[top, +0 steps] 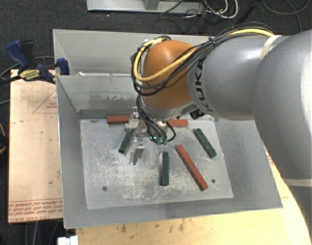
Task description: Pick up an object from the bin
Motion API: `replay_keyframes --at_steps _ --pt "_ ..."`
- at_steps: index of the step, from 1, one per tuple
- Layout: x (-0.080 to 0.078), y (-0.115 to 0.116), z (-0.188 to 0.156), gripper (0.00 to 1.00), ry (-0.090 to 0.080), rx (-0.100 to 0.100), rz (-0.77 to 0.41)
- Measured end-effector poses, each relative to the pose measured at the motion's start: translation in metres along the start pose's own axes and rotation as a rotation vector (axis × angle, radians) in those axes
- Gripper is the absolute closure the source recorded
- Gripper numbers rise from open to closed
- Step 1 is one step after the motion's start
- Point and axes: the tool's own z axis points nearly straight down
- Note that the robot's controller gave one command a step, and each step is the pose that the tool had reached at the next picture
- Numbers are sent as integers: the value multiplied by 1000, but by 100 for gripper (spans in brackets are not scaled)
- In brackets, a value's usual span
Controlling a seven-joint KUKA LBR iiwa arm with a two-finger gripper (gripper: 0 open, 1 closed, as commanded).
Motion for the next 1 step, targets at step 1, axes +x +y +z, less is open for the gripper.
replay_keyframes --at_steps 1 --pt "-2 -1 -5 0 -8 -1 2"
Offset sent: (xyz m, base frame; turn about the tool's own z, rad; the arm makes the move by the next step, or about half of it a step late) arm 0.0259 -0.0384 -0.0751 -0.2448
